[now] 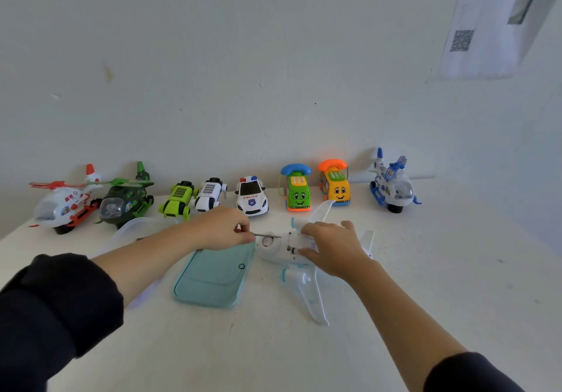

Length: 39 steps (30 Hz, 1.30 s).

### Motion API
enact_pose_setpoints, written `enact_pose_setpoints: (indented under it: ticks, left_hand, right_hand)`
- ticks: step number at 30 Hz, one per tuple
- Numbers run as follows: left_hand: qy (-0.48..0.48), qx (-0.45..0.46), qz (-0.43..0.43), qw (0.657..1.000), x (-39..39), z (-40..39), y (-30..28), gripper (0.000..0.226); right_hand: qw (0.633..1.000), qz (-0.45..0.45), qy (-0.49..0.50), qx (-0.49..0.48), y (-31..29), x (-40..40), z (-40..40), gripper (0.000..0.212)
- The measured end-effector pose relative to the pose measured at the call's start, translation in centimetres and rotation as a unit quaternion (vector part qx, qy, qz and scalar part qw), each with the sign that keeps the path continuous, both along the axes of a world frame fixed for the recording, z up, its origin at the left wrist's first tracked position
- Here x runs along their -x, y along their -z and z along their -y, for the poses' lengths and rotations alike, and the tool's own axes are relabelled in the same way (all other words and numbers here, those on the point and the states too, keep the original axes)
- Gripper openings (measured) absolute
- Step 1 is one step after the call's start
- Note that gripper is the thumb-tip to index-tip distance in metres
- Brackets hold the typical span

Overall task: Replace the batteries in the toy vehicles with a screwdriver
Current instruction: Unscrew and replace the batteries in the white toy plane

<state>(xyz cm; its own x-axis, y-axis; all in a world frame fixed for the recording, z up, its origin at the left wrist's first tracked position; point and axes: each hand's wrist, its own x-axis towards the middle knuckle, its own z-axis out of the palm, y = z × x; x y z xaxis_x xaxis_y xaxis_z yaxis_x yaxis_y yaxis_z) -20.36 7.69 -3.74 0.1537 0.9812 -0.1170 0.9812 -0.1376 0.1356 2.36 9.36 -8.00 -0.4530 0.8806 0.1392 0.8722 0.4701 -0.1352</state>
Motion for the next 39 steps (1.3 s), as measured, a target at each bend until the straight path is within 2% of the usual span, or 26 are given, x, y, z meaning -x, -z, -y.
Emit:
enact_pose_setpoints:
  ticks: [3, 5, 7, 10, 12, 16, 17, 18, 19, 21, 26, 28, 30, 33, 35, 37, 39]
  left_hand:
    - [-0.009, 0.017, -0.034, 0.999, -0.5, 0.2, 0.1, 0.021]
    - [-0.016, 0.022, -0.046, 0.999, -1.0, 0.2, 0.3, 0.025]
    - [-0.013, 0.006, -0.054, 0.998, -1.6, 0.1, 0.7, 0.024]
    - [0.006, -0.021, -0.054, 0.998, -2.3, -0.1, 0.9, 0.021]
    - [0.021, -0.031, -0.047, 0.998, -2.9, -0.4, 0.9, 0.02]
    - [0.021, -0.057, -0.011, 0.998, -4.4, -0.8, 1.3, 0.023]
    - [0.025, -0.069, 0.002, 0.997, -5.1, -1.0, 1.5, 0.026]
    - [0.027, -0.08, 0.013, 0.996, -5.8, -1.0, 1.7, 0.027]
    - [0.032, -0.089, 0.018, 0.995, -6.5, -1.1, 1.9, 0.027]
    - [0.04, -0.099, 0.004, 0.994, -7.8, -1.2, 2.7, 0.025]
    - [0.014, -0.093, -0.02, 0.995, -10.3, -2.0, 4.5, 0.02]
    - [-0.006, -0.074, -0.019, 0.997, -11.0, -2.1, 4.2, 0.028]
    - [-0.035, -0.058, 0.009, 0.998, -11.3, -2.2, 3.9, 0.031]
    - [-0.079, -0.079, 0.076, 0.991, -11.0, -2.6, 3.7, 0.024]
    - [-0.084, -0.112, 0.113, 0.984, -10.8, -2.5, 3.6, 0.028]
    - [-0.063, -0.148, 0.165, 0.973, -10.5, -2.4, 3.6, 0.035]
    - [-0.053, -0.189, 0.201, 0.96, -9.9, -2.5, 3.8, 0.044]
  right_hand:
    - [0.997, -0.06, 0.024, -0.045, 1.0, -0.9, 0.5, 0.038]
    - [0.984, -0.159, 0.055, -0.06, 1.9, -1.4, 0.5, 0.032]
    - [0.95, -0.295, 0.088, -0.06, 2.8, -1.8, 0.3, 0.027]
    - [0.845, -0.518, 0.13, -0.027, 2.9, -2.5, 0.1, 0.02]
    - [0.767, -0.617, 0.175, -0.004, 2.0, -3.5, -0.1, 0.016]
    - [0.608, -0.752, 0.225, 0.122, 0.9, -6.3, -1.0, 0.026]
    - [0.588, -0.76, 0.238, 0.142, 0.9, -7.4, -1.1, 0.026]
    - [0.586, -0.753, 0.256, 0.155, 1.2, -8.2, -1.2, 0.024]
    - [0.591, -0.739, 0.28, 0.163, 1.5, -9.0, -1.4, 0.021]
    - [0.624, -0.684, 0.334, 0.178, 2.3, -10.5, -1.7, 0.015]
    - [0.793, -0.431, 0.39, 0.182, 4.9, -13.6, -2.0, 0.023]
    - [0.841, -0.338, 0.388, 0.166, 5.1, -14.3, -1.9, 0.023]
    - [0.882, -0.228, 0.386, 0.146, 4.8, -14.5, -1.7, 0.022]
    - [0.916, -0.106, 0.372, 0.104, 4.3, -14.6, -1.9, 0.026]
    - [0.927, -0.076, 0.36, 0.069, 3.6, -14.1, -2.0, 0.029]
    - [0.938, -0.101, 0.331, 0.006, 2.8, -13.1, -1.7, 0.038]
    - [0.965, -0.161, 0.193, -0.068, 2.3, -11.2, -1.6, 0.056]
